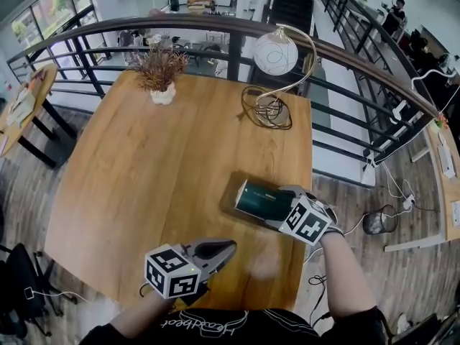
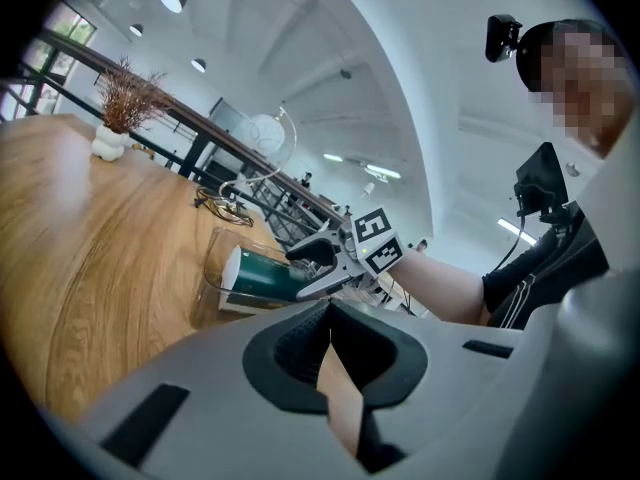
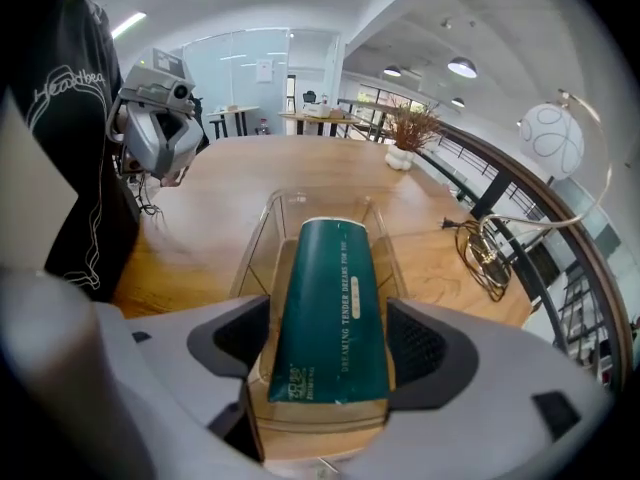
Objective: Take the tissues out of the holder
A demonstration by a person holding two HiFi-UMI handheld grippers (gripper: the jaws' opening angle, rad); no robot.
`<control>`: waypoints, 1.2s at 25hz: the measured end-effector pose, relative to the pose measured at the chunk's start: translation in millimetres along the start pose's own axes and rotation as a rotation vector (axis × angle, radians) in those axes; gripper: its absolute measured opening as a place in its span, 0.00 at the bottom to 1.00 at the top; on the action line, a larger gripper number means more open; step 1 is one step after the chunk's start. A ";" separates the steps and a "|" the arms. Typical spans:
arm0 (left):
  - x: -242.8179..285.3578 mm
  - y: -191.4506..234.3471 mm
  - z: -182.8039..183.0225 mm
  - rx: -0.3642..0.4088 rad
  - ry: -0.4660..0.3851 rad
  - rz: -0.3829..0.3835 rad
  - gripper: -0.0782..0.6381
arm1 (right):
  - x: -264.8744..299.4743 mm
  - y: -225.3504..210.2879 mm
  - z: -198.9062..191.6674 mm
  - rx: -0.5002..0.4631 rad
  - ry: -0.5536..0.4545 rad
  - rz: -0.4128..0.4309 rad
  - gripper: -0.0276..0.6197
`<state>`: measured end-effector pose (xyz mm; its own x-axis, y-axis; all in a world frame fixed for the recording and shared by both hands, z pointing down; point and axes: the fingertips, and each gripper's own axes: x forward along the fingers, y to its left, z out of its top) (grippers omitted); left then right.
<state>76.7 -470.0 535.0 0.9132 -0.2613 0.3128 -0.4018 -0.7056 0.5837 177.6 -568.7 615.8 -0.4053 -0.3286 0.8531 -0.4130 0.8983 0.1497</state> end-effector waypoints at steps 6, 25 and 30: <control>-3.0 3.6 -6.6 -0.021 0.001 0.005 0.13 | 16.9 -2.3 -9.1 -0.012 0.100 0.061 0.56; -6.8 11.4 -11.8 -0.052 -0.004 0.021 0.13 | 39.5 -4.6 -8.8 -0.022 0.299 0.024 0.56; -11.5 9.4 -8.8 -0.046 -0.002 0.029 0.13 | 37.4 -5.3 -8.4 -0.021 0.285 0.005 0.56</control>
<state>61.9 -467.8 543.4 0.9014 -0.2826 0.3280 -0.4304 -0.6670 0.6082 171.5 -583.3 651.1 -0.1607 -0.2318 0.9594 -0.3935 0.9065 0.1531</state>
